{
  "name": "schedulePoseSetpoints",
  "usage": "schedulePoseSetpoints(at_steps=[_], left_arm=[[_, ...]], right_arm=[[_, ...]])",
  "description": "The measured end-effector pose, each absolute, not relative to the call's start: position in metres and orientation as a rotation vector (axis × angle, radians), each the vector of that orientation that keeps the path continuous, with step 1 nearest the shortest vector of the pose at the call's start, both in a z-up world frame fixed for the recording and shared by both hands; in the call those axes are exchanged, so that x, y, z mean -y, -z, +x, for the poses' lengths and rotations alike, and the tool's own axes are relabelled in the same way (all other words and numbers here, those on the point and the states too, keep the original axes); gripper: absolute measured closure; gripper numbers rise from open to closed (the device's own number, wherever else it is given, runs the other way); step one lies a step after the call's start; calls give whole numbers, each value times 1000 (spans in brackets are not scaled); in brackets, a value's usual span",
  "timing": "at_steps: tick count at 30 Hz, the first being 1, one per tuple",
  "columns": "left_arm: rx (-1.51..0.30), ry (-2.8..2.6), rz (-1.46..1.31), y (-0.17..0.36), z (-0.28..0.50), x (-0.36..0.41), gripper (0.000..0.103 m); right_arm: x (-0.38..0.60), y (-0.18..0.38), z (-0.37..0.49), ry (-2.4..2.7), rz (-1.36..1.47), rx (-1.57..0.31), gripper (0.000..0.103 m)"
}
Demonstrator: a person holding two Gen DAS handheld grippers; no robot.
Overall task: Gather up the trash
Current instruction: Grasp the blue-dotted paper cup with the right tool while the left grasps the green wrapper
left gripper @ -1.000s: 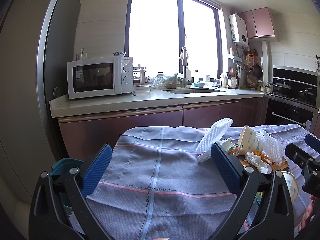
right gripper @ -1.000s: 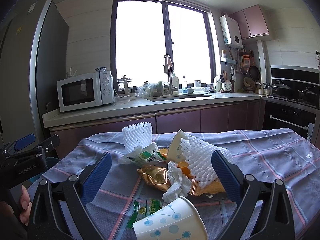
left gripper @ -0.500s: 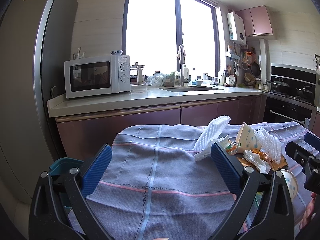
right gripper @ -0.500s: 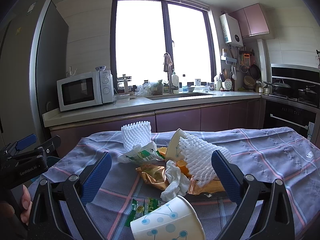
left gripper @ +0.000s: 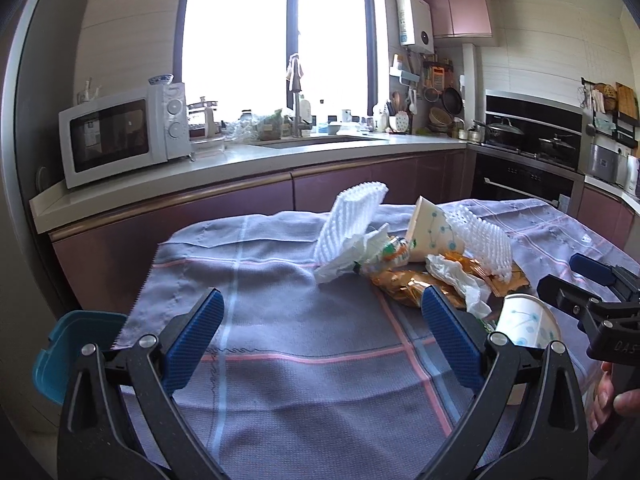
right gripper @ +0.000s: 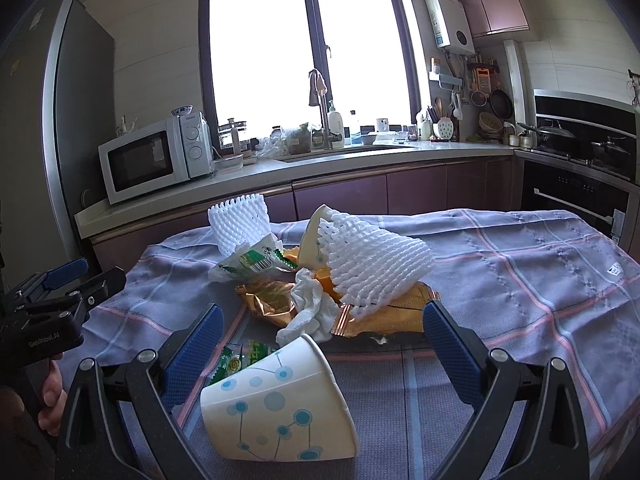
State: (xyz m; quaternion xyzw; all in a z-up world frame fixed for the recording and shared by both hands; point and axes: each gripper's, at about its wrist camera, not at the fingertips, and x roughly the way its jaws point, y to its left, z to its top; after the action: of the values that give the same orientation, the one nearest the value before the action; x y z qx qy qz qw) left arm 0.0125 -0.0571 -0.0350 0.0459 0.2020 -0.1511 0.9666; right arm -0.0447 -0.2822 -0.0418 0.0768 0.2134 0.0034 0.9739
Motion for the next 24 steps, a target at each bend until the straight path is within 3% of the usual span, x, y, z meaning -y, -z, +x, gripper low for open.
schedulePoseSetpoints(at_steps=[4, 8, 10, 19, 24], left_arm=[[-468, 420, 118, 47, 18, 79, 6], [-565, 559, 123, 61, 30, 98, 8], [-610, 622, 115, 68, 34, 106, 16], [-774, 774, 26, 92, 54, 121, 65], [-852, 830, -8, 99, 64, 128, 67]], right_arm=[[294, 50, -44, -70, 204, -476, 8], [300, 61, -40, -187, 286, -542, 23], [301, 67, -38, -250, 323, -575, 29], [312, 75, -43, -445, 446, -590, 77], [327, 71, -53, -508, 500, -551, 92]])
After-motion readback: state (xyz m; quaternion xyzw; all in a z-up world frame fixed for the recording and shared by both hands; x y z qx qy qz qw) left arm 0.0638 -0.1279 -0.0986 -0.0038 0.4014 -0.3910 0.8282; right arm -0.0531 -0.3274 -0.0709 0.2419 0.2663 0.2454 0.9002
